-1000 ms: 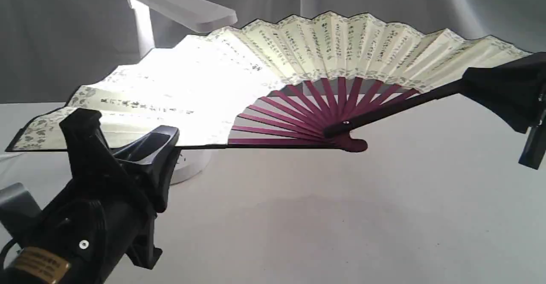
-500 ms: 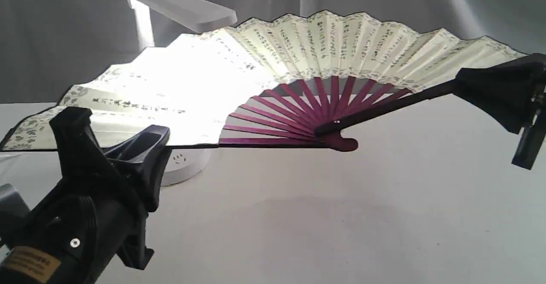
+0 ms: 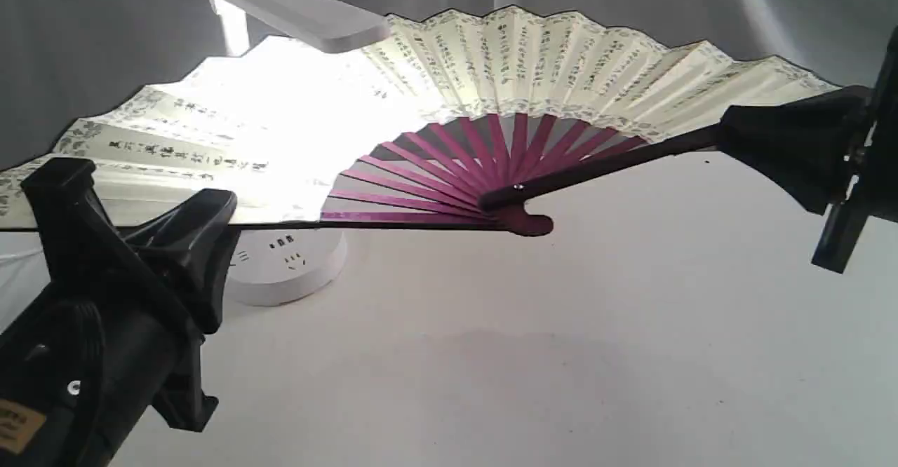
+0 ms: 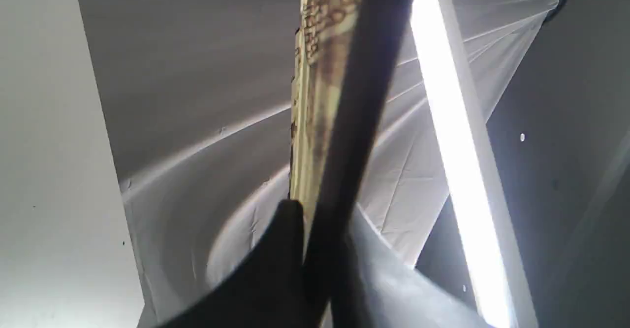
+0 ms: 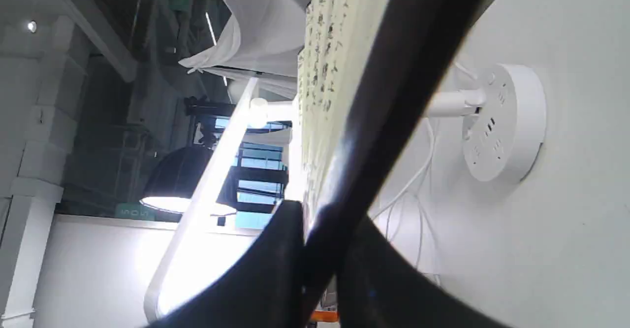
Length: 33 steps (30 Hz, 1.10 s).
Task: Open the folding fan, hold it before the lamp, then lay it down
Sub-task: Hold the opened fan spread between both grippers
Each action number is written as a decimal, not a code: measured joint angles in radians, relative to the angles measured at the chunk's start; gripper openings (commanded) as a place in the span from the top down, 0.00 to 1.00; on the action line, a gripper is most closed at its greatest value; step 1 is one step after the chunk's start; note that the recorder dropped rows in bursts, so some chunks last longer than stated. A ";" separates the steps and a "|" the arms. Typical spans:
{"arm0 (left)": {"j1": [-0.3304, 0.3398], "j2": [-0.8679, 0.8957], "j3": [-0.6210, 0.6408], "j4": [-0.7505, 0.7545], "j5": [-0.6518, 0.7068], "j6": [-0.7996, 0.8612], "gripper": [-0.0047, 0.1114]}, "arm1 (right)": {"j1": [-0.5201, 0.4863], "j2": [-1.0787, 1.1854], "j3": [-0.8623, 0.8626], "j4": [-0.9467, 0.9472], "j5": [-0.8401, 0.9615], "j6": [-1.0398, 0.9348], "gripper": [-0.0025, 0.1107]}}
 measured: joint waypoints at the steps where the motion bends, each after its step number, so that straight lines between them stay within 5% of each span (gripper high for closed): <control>1: 0.000 -0.003 0.000 -0.002 0.000 0.003 0.96 | 0.000 0.000 0.000 0.000 0.000 0.000 0.98; 33: 0.000 -0.028 0.021 -0.003 0.015 0.004 0.96 | 0.004 0.000 0.000 -0.008 0.000 0.000 0.98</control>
